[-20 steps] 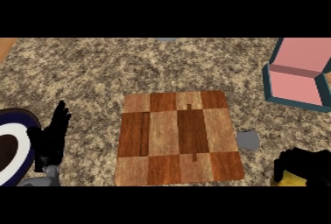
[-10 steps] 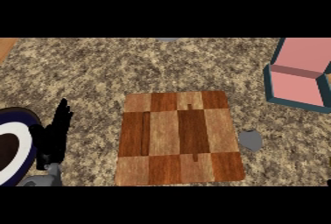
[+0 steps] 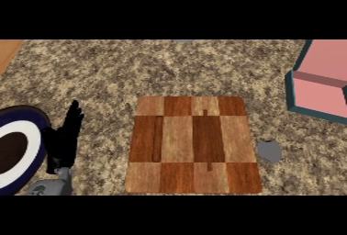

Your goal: Pick the lemon from the cutting board and place it in the cardboard box

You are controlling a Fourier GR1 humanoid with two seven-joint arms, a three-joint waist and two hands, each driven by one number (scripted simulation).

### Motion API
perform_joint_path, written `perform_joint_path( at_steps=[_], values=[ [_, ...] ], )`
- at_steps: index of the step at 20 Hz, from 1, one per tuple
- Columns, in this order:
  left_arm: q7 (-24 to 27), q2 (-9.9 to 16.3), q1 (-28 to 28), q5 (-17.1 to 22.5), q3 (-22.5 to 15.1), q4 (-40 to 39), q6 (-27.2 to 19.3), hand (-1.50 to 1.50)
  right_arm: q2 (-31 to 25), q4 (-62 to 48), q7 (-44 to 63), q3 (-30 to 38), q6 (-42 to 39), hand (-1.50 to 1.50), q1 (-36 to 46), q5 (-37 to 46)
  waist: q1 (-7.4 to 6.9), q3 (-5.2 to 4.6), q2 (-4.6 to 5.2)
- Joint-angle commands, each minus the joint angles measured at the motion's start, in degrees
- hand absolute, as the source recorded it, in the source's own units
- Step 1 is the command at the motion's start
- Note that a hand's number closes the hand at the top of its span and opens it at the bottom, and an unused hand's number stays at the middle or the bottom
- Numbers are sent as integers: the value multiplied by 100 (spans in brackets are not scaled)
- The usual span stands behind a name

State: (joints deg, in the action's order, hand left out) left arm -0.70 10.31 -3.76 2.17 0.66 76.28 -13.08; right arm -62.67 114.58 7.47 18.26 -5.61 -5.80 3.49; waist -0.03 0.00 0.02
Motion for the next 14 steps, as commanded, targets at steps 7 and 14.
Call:
perform_joint_path(
  at_steps=[7, 14],
  values=[
    [-143, -71, -329, -114, -31, -156, 60, 0, 448, -2954, -1078, -993, -229, 150, 2276, 465, -179, 1, 41],
    [-46, 148, -339, 51, 150, -159, 376, 0, 1101, -4940, -1654, -1868, 271, 150, 3671, 1814, -300, 3, 66]
  ],
)
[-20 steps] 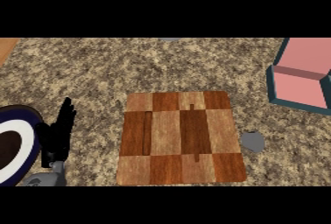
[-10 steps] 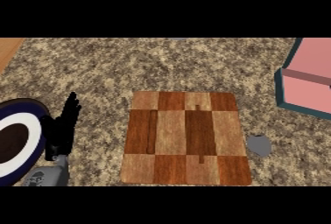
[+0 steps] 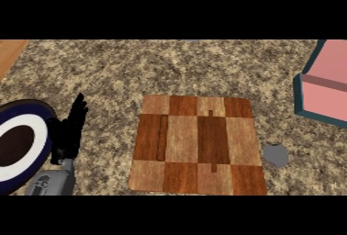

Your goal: Pick the lemon from the cutting board and place it in the cardboard box

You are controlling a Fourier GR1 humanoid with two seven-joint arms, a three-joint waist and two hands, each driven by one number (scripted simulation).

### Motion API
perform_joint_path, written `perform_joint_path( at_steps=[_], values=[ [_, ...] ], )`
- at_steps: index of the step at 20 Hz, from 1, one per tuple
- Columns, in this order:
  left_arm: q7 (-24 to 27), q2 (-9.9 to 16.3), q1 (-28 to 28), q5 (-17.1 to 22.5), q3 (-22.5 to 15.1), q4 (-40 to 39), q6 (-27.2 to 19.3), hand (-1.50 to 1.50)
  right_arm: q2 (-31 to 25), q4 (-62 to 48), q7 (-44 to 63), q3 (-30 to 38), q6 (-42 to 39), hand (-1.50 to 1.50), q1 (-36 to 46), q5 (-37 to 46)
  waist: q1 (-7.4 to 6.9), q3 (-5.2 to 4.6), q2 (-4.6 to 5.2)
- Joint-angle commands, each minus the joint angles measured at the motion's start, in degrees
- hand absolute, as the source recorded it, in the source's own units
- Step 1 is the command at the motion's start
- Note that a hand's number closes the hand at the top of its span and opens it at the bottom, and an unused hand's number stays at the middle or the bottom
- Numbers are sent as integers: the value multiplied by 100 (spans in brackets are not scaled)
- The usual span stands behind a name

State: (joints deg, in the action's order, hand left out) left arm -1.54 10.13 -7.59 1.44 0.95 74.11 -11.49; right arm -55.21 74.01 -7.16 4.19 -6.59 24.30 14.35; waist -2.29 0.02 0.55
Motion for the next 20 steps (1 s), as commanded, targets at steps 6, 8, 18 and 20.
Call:
perform_joint_path(
  at_steps=[6, 8, 18, 20],
  values=[
    [-95, -146, -11, -121, -91, 52, -102, 0, 699, -2982, -800, -181, 230, -150, 1364, 737, -19, 7, 18],
    [97, -144, 260, -132, -113, 142, -54, 0, 913, -3407, -860, -228, -75, -150, 1764, 664, -76, 8, 20],
    [-255, -62, -68, -99, 26, 215, -115, 0, 1236, -4595, -2623, 861, -931, -150, 2177, -512, 55, 18, 8],
    [140, -36, 214, -68, 24, 44, 69, 0, 946, -4935, -2737, 1175, -1525, -150, 2171, -840, 68, 14, 13]
  ],
)
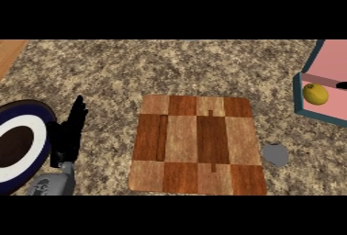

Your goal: Pick the lemon from the cutting board and place it in the cardboard box

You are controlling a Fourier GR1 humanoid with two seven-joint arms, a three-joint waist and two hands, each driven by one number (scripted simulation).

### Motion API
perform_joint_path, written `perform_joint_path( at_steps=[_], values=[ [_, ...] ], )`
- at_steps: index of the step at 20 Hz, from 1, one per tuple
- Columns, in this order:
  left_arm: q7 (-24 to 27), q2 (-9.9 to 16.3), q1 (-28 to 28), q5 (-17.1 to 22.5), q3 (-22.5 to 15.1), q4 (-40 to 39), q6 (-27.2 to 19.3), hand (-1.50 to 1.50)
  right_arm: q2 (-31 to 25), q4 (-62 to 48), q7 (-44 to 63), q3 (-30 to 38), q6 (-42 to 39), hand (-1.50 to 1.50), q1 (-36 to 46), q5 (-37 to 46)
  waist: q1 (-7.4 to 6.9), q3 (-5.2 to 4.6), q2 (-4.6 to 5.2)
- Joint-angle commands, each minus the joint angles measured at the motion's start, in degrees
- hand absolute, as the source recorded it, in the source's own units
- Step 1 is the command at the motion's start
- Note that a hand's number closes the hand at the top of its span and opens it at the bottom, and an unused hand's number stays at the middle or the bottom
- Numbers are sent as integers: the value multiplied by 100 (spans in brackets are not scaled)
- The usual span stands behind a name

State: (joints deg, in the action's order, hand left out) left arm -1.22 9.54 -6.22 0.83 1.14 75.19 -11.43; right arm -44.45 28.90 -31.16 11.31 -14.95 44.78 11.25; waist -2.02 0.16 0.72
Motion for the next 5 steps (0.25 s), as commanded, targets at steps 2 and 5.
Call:
perform_joint_path(
  at_steps=[2, 5],
  values=[
    [127, 18, -23, 42, 67, -158, 80, 0, -313, -812, -334, 714, -1023, -150, 124, -740, 47, 1, 13],
    [90, 94, 128, 81, 111, 20, 132, 0, -755, -1279, -265, 952, -1233, -150, 331, -821, -31, 3, 15]
  ],
)
